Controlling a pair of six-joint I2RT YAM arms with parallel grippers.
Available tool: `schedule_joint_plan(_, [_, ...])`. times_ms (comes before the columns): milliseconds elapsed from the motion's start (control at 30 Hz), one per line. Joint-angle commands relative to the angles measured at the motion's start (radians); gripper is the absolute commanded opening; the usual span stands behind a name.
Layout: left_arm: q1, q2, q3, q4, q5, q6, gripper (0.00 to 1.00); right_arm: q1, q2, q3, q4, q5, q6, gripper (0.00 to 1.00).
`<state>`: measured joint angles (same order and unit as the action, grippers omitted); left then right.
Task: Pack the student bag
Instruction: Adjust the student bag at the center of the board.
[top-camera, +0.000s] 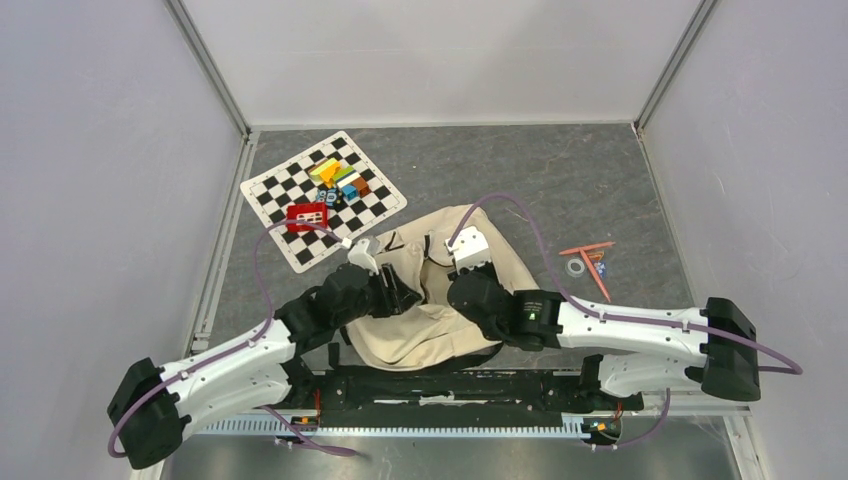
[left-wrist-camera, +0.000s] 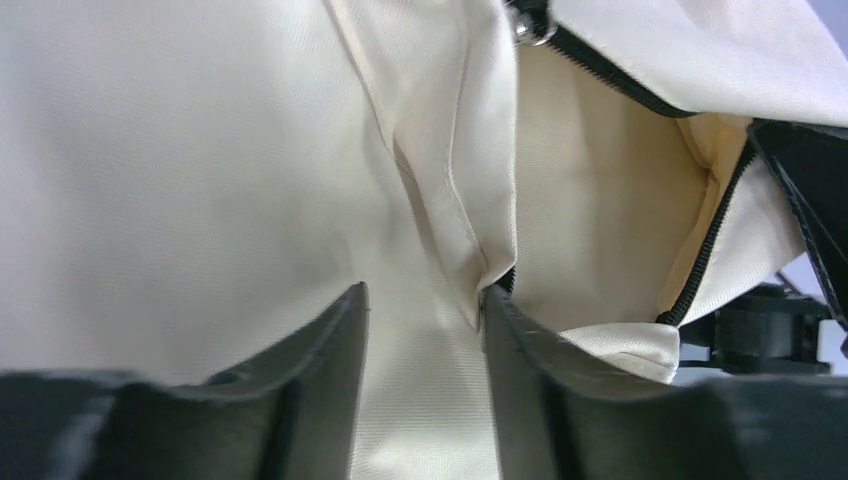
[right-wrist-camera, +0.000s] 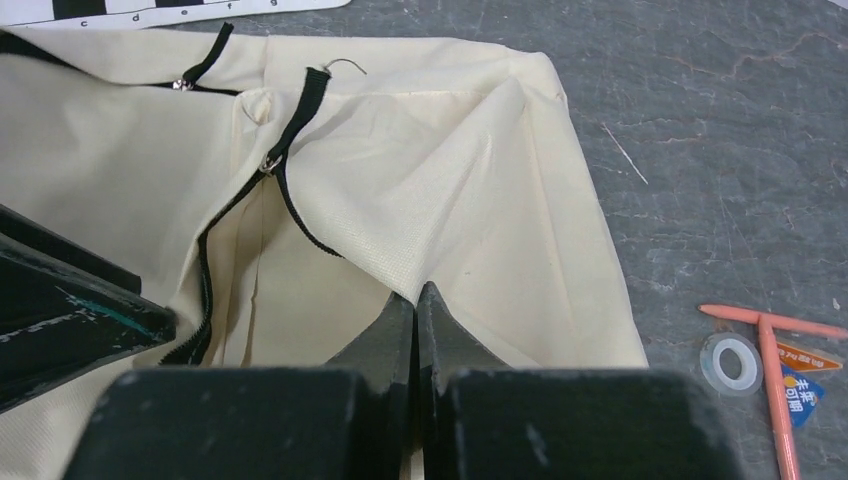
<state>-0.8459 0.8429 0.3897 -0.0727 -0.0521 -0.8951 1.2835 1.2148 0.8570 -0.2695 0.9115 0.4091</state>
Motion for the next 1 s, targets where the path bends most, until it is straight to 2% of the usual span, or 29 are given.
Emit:
schedule_joint_plan(0, [0.008,0.009,0.144,-0.073,-0.068,0.133,0.65,-0.018,-0.064,0.001,0.119,0.036,-0.021,0.0])
schedule_joint_plan(133, [0.015,0.078,0.217,-0.133,-0.145,0.163,0.84,-0.021,-0.065,-0.01,0.126,0.014,-0.011,0.0])
schedule_joint_plan(300, [0.027,0.21,0.253,-0.123,-0.125,0.174,0.88,-0.023,-0.061,-0.013,0.13,0.003,-0.009,0.0])
schedule_joint_plan(400, [0.027,0.269,0.261,-0.125,-0.11,0.183,0.79,-0.024,-0.064,-0.014,0.13,0.005,-0.01,0.0])
schedule_joint_plan(467, [0.028,0.283,0.252,-0.121,-0.106,0.184,0.66,-0.025,-0.071,-0.022,0.13,0.017,-0.008,0.0])
schedule_joint_plan(567, [0.037,0.272,0.222,-0.121,-0.119,0.177,0.41,-0.038,-0.08,-0.027,0.098,0.048,0.011,0.0])
schedule_joint_plan(633, [0.05,0.249,0.193,-0.122,-0.126,0.166,0.33,-0.06,-0.088,-0.027,0.06,0.057,0.031,0.0])
schedule_joint_plan(967, [0.149,0.138,0.051,-0.066,-0.039,0.113,0.06,-0.139,-0.173,-0.11,0.023,0.027,0.075,0.0])
